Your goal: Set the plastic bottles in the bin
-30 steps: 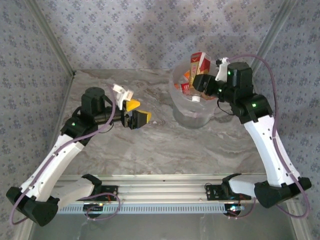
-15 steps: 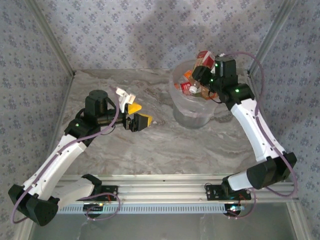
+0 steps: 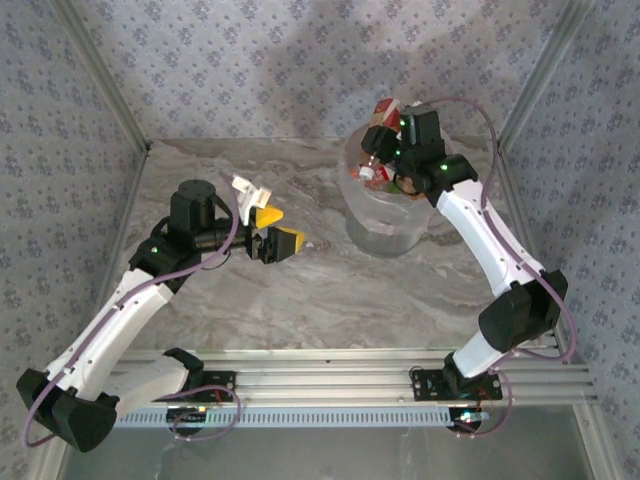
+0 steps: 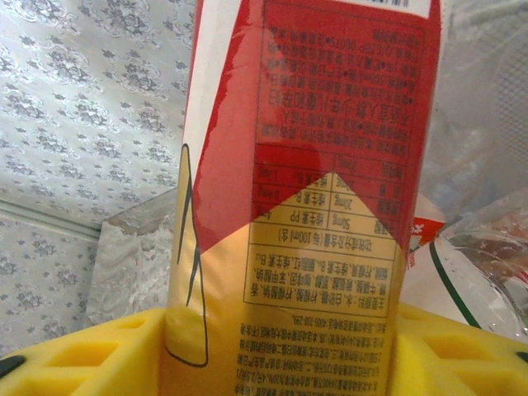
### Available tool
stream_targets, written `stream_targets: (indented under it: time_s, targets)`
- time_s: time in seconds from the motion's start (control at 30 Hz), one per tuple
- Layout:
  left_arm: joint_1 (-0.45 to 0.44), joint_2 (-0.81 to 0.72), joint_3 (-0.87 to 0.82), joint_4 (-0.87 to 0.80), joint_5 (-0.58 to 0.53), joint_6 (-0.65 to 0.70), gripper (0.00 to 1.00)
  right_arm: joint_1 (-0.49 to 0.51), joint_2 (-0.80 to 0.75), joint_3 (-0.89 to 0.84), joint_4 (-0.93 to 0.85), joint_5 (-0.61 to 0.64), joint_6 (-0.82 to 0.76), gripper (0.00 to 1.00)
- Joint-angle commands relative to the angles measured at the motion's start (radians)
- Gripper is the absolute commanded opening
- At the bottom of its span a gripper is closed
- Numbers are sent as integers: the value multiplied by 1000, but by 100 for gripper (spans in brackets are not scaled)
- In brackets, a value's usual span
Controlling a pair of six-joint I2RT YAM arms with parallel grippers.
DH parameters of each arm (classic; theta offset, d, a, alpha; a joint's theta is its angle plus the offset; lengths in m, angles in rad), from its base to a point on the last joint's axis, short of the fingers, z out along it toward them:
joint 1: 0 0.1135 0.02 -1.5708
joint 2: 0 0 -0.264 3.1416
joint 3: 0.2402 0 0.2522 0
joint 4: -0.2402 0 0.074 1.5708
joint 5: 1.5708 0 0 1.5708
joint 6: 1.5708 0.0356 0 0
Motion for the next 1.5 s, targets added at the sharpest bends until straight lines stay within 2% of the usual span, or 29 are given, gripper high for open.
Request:
stream_targets:
  time_s: [0.0, 0.2, 0.43, 0.7, 0.87, 1.03, 1.27, 1.47]
  targets:
    - [2, 6, -3, 15, 10, 19, 100, 7, -9, 34, -35, 38, -25, 68]
    - [3, 8, -3, 12, 10, 21, 100, 8, -29, 59, -59, 43, -31, 82]
    - [2, 10, -3, 9, 8, 22, 100, 5, -53, 102, -154, 47, -68, 82]
    - [3, 14, 0, 6, 7, 24, 100, -42, -48, 133, -202, -214, -141, 73]
    - [2, 20, -1, 5, 8, 24, 100, -50, -20, 133, -121, -369, -204, 66]
    - [2, 20, -1, 3, 6, 24, 100, -54, 33, 167, -121, -372, -204, 65]
    - [2, 22, -3, 3, 3, 24, 100, -58, 54, 196, -197, -276, -168, 66]
    - [2, 28, -1, 4, 10, 21, 100, -79, 21, 209, -122, -294, -171, 67]
